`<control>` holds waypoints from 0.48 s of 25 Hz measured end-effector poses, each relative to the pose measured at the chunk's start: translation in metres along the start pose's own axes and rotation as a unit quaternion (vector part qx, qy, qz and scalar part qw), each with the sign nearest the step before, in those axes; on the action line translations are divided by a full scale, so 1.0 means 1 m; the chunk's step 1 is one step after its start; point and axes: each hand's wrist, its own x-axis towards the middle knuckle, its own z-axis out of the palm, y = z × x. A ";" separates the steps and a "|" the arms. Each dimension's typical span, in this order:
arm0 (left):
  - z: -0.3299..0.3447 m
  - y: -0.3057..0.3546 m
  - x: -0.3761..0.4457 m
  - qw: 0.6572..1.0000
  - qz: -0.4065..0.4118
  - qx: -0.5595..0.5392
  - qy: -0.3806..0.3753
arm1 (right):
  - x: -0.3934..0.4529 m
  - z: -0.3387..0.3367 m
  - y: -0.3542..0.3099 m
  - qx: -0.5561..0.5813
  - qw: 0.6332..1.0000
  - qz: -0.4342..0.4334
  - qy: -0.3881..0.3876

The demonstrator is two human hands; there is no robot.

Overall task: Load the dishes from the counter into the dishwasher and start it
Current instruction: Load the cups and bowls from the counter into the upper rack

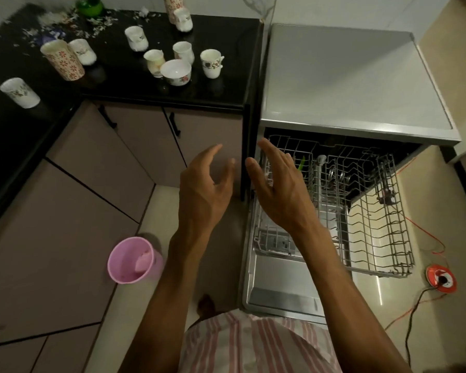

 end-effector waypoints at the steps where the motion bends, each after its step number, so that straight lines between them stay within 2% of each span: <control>1: -0.010 -0.008 0.005 1.000 0.002 0.001 -0.001 | 0.004 0.009 -0.009 0.000 1.000 0.002 0.004; 12: -0.080 -0.065 0.046 0.999 -0.025 -0.021 -0.027 | 0.044 0.076 -0.077 -0.001 0.999 0.000 0.044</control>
